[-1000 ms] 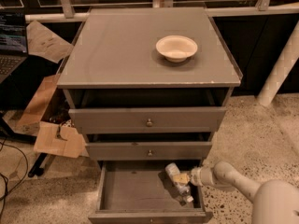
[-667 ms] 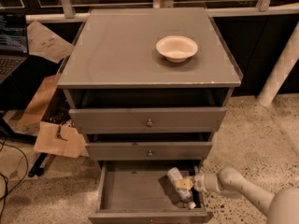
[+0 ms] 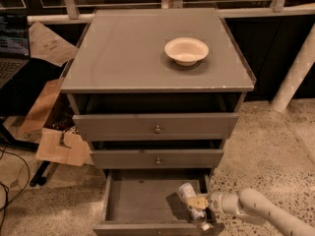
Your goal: Pick blue plastic bottle from bottom drawer and place on counter
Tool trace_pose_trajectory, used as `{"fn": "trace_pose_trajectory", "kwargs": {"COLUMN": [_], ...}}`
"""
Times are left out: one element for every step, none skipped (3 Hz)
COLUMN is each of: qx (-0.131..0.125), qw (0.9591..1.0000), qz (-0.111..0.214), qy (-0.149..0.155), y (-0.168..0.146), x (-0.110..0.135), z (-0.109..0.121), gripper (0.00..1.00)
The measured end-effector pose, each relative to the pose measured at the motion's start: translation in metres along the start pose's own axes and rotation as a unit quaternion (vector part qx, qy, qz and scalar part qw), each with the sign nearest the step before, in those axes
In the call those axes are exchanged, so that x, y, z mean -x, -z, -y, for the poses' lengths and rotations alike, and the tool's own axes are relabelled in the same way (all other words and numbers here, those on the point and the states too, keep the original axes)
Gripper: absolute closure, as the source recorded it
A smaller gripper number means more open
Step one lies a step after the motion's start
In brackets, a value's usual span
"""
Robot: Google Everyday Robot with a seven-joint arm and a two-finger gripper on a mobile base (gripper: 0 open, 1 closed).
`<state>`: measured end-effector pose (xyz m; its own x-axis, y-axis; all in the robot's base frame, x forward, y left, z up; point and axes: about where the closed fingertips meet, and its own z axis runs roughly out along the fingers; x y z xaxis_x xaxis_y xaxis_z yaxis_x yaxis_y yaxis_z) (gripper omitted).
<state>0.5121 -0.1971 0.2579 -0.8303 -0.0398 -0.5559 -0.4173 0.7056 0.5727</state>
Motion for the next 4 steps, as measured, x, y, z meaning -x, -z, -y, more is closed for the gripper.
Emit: {"fn": "trace_pose_trajectory", "kwargs": {"qx": [0.016, 0.041, 0.063, 0.056], "qw": [0.9998, 0.9985, 0.9955, 0.9927], "qz": [0.005, 0.002, -0.007, 0.002], "qy": [0.014, 0.037, 0.071, 0.107], "y": [0.015, 0.031, 0.056, 0.100], "x": [0.009, 0.039, 0.085, 0.130], "z": [-0.024, -0.058, -0.099, -0.141], "gripper": [1.00, 1.00, 1.00, 1.00]}}
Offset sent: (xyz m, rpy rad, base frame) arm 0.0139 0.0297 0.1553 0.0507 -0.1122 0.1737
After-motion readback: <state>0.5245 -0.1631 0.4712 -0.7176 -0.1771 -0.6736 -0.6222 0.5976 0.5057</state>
